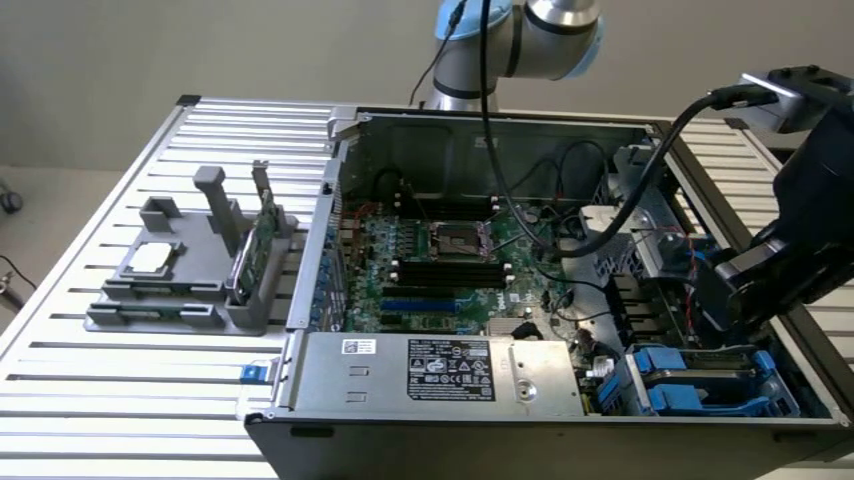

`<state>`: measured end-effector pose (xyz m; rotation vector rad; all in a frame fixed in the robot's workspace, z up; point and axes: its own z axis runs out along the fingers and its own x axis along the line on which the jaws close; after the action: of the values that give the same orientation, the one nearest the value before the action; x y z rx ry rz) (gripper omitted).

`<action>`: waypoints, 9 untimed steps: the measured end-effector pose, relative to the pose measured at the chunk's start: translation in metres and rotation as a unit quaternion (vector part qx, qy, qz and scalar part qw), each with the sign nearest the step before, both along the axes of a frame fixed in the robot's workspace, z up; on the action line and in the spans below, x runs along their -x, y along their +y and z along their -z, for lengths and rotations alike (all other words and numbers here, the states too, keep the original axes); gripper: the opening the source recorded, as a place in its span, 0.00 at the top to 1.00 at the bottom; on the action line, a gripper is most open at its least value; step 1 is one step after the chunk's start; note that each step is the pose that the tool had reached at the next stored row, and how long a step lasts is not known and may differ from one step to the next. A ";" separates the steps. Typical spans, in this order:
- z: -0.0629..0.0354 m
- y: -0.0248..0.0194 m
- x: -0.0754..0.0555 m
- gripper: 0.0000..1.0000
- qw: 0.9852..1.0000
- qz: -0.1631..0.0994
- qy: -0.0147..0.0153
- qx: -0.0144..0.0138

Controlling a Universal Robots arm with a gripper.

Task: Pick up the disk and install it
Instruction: 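Insert the disk into the insertion slot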

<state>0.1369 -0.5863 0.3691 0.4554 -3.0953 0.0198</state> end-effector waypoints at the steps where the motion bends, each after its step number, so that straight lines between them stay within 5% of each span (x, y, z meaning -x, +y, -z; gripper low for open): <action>1: 0.0000 0.0000 0.000 0.67 1.000 0.009 0.000 0.000; 9: 0.0000 0.0000 0.000 0.67 0.997 0.081 0.000 0.000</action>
<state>0.1369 -0.5863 0.3691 0.2035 -3.1211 0.0181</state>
